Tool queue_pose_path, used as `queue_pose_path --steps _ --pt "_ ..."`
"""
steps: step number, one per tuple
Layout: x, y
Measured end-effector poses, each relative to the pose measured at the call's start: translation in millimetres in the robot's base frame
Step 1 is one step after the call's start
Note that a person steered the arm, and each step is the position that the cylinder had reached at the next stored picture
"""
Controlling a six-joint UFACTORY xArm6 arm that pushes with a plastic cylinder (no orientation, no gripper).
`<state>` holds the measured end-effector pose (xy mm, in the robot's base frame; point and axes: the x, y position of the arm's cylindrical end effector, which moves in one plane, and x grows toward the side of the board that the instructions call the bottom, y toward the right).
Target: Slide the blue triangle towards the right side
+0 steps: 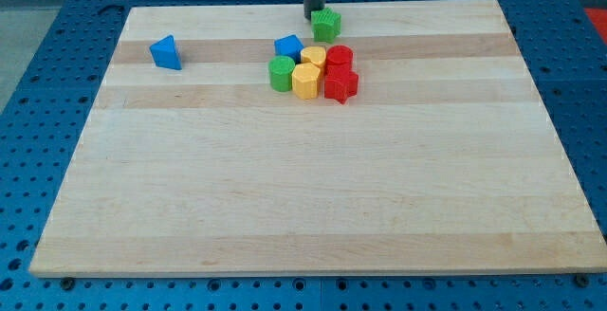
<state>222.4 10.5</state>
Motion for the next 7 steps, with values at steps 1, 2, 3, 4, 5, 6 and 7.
queue_pose_path --steps 1,2,3,4,5,6,7 --pt "21 17" --pt "40 19" --pt "39 21" --pt "34 22" --pt "8 -27" --pt "5 -111" --pt "5 -203"
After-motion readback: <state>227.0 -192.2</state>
